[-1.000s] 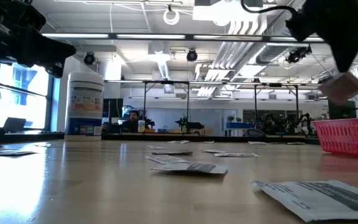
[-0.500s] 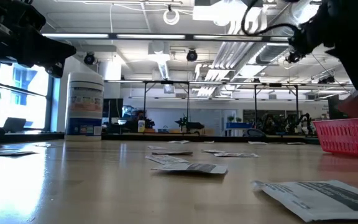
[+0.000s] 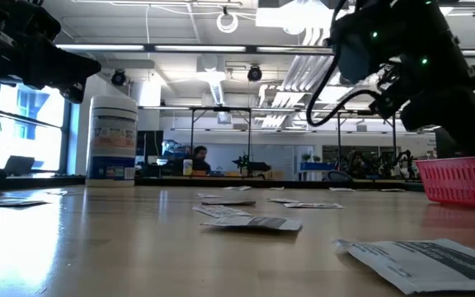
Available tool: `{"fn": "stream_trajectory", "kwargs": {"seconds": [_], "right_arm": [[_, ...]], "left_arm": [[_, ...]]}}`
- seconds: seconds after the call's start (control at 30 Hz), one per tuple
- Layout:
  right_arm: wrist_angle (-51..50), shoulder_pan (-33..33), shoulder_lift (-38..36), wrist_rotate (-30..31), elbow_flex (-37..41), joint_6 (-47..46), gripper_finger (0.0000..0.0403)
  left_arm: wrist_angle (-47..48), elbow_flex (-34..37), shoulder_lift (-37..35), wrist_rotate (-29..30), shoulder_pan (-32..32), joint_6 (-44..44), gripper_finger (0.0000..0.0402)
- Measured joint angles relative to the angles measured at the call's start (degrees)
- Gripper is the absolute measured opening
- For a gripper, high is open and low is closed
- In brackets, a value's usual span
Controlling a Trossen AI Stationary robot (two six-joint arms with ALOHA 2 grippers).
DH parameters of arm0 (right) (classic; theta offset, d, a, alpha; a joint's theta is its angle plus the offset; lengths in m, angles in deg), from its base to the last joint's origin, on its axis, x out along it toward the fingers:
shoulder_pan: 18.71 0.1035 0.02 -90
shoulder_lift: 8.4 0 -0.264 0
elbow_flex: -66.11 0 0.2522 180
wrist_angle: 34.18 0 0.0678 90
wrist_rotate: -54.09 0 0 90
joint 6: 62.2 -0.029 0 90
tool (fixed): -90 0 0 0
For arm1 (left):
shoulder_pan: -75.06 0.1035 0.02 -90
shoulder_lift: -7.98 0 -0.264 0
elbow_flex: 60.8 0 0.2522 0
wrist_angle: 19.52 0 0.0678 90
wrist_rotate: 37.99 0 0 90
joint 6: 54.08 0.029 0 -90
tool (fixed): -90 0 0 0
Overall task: Pick & Place First Aid Supplies
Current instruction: Put the black towelette pack into the top red basket
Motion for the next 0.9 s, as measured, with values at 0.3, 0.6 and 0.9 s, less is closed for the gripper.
{"fn": "stream_trajectory", "kwargs": {"seconds": [0.3, 0.6, 0.9], "right_arm": [[-5.3, -3.2, -0.3, 0.2, -2.4, 9.2, 0.0074], [-1.6, -8.6, -1.5, 12.8, -15.2, 18.6, 0.0072], [30.4, -18.3, -1.4, 23.3, -16.2, 35.0, 0.0072]], "left_arm": [[0.0, 0.0, 0.0, 0.0, 0.0, 0.0, 0.0], [0.0, 0.0, 0.0, 0.0, 0.0, 0.0, 0.0], [0.0, 0.0, 0.0, 0.0, 0.0, 0.0, 0.0]]}}
